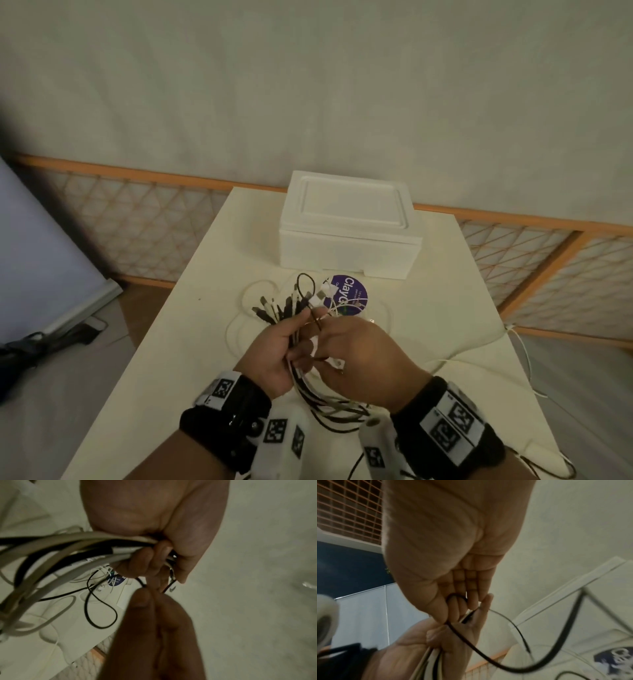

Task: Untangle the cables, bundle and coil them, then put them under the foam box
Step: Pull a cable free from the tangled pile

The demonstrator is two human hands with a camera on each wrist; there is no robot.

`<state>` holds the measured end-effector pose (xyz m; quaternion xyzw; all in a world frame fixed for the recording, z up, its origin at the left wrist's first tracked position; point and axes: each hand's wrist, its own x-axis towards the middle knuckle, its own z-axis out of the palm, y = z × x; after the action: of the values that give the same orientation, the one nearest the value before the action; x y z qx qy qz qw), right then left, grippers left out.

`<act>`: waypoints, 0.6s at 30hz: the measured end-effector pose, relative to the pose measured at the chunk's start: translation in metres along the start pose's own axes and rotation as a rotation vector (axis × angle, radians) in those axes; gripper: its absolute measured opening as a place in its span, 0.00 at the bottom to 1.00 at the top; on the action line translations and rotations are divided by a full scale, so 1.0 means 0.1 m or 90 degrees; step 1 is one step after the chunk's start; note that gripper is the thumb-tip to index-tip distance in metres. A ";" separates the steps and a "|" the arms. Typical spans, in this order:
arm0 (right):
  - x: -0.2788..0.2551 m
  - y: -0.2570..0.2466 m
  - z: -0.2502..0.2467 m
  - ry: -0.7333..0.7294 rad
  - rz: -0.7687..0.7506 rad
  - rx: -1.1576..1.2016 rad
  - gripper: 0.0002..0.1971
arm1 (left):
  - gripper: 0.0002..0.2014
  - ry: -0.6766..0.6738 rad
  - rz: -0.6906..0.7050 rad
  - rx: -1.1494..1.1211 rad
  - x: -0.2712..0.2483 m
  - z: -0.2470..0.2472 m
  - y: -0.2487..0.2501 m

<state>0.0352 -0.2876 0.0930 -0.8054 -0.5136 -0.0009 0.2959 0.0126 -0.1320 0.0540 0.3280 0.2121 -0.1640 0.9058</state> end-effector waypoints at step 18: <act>-0.86 0.93 0.07 -0.068 0.370 -0.038 0.19 | 0.11 0.182 0.185 -0.081 0.06 -0.10 0.09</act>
<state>0.0697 -0.3835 0.0164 -0.9259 -0.2761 0.1110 0.2325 0.0191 -0.1194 0.0492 0.3171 0.2990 0.0305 0.8995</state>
